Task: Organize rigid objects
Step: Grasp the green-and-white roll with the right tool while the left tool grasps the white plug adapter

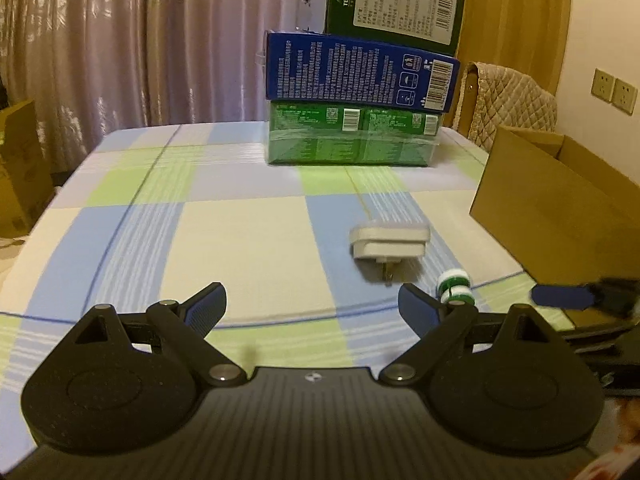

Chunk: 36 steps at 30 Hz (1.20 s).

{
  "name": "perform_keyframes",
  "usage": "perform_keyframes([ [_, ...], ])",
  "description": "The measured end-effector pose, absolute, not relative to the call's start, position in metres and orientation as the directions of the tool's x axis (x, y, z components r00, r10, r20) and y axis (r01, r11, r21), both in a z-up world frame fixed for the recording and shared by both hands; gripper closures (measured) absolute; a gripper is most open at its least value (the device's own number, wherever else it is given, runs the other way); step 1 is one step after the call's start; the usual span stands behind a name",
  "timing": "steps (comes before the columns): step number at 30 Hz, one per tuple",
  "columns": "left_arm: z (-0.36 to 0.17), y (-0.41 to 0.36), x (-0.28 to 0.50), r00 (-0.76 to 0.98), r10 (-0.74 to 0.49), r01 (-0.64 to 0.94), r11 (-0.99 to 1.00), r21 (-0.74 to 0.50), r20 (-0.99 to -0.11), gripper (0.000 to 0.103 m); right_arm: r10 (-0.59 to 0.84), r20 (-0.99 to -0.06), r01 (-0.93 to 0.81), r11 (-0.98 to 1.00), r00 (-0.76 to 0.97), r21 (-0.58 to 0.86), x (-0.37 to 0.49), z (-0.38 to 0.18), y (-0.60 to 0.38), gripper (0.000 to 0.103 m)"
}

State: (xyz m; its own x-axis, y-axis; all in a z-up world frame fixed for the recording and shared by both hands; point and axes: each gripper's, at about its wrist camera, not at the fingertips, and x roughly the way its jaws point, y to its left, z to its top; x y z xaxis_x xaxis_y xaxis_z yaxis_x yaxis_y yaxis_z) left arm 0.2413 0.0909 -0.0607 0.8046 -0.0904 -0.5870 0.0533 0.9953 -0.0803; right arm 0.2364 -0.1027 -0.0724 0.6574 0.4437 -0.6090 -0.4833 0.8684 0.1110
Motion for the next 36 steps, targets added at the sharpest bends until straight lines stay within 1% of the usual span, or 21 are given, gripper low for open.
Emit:
perform_keyframes([
  [1,-0.061,0.092,0.245,0.809,-0.091,0.052,0.995,-0.084,-0.580,0.012,0.439,-0.607,-0.479,0.871,0.662,0.108,0.240,-0.075,-0.100,0.038],
  [5,-0.064,0.095,0.259,0.821,-0.069,0.034,0.997,-0.073,-0.567,0.012,0.414,-0.610,-0.455,0.885,0.676,0.096,0.254,-0.086,-0.090,0.045],
  [7,-0.066,0.097,0.265,0.816,-0.077,0.031,0.996,-0.090,-0.572,0.012,0.401,-0.617,-0.440,0.892,0.677,0.097,0.260,-0.093,-0.086,0.054],
  [14,-0.072,0.094,0.276,0.806,-0.120,0.064,0.991,-0.117,-0.579,0.012,0.371,-0.618,-0.402,0.910,0.693,0.095,0.273,-0.106,-0.076,0.061],
  [16,-0.073,0.091,0.277,0.804,-0.128,0.076,0.991,-0.114,-0.581,0.012,0.363,-0.616,-0.395,0.914,0.699,0.090,0.274,-0.109,-0.075,0.067],
  [17,-0.074,0.090,0.278,0.801,-0.134,0.084,0.990,-0.112,-0.583,0.012,0.359,-0.614,-0.394,0.915,0.703,0.084,0.274,-0.109,-0.074,0.068],
  [20,-0.077,0.086,0.279,0.792,-0.145,0.103,0.989,-0.105,-0.593,0.013,0.359,-0.613,-0.405,0.912,0.704,0.069,0.276,-0.111,-0.075,0.076],
  [26,-0.082,0.078,0.282,0.783,-0.160,0.126,0.987,-0.098,-0.601,0.013,0.360,-0.605,-0.409,0.910,0.710,0.062,0.278,-0.108,-0.086,0.076],
  [31,-0.090,0.065,0.289,0.777,-0.180,0.162,0.983,-0.084,-0.603,0.016,0.350,-0.589,-0.389,0.919,0.728,0.064,0.282,-0.101,-0.100,0.076],
  [33,-0.092,0.058,0.292,0.776,-0.188,0.180,0.981,-0.074,-0.602,0.020,0.346,-0.587,-0.380,0.922,0.732,0.069,0.284,-0.098,-0.106,0.076],
  [36,-0.095,0.047,0.298,0.778,-0.197,0.209,0.977,-0.050,-0.597,0.020,0.342,-0.585,-0.366,0.927,0.735,0.082,0.285,-0.094,-0.116,0.076],
])
